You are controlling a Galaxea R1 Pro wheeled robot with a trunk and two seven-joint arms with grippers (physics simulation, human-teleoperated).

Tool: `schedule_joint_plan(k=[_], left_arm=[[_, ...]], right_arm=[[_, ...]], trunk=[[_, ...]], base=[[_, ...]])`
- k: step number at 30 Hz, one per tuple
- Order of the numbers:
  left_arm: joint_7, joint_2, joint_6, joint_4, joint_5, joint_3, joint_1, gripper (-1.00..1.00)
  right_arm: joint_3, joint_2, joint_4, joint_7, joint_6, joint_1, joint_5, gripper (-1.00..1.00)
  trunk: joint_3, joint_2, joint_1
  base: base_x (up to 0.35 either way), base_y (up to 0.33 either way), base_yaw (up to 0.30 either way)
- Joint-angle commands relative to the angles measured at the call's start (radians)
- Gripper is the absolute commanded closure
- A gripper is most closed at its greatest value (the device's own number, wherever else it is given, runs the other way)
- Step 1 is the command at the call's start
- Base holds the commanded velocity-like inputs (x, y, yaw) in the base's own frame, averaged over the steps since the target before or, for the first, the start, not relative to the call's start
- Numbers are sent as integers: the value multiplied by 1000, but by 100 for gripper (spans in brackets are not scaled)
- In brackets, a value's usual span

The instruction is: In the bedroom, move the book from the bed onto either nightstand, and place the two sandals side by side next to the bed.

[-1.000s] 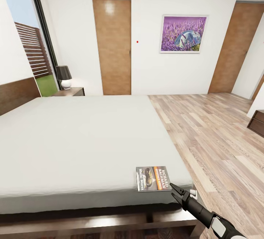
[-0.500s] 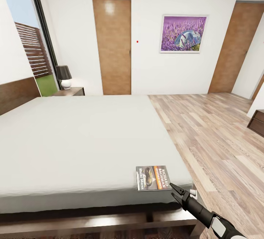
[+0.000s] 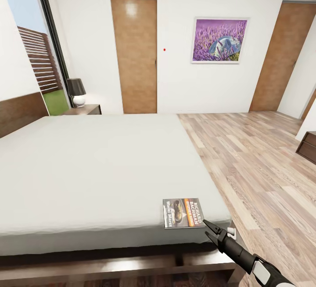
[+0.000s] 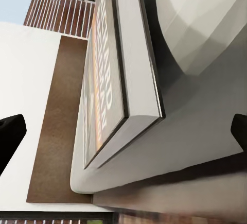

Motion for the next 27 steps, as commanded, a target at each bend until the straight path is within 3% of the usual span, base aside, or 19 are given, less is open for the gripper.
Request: schedule_joint_plan(k=[1, 27], left_arm=[[-5, 0, -2, 1, 11, -8, -1, -100], [-6, 0, -2, 1, 11, -8, -1, -100]], right_arm=[[2, 0, 0, 1, 10, 0, -8, -100], [2, 0, 0, 1, 10, -3, -7, -100]], trunk=[[-1, 0, 0], [-1, 0, 0]], base=[[0, 0, 0], [0, 0, 0]])
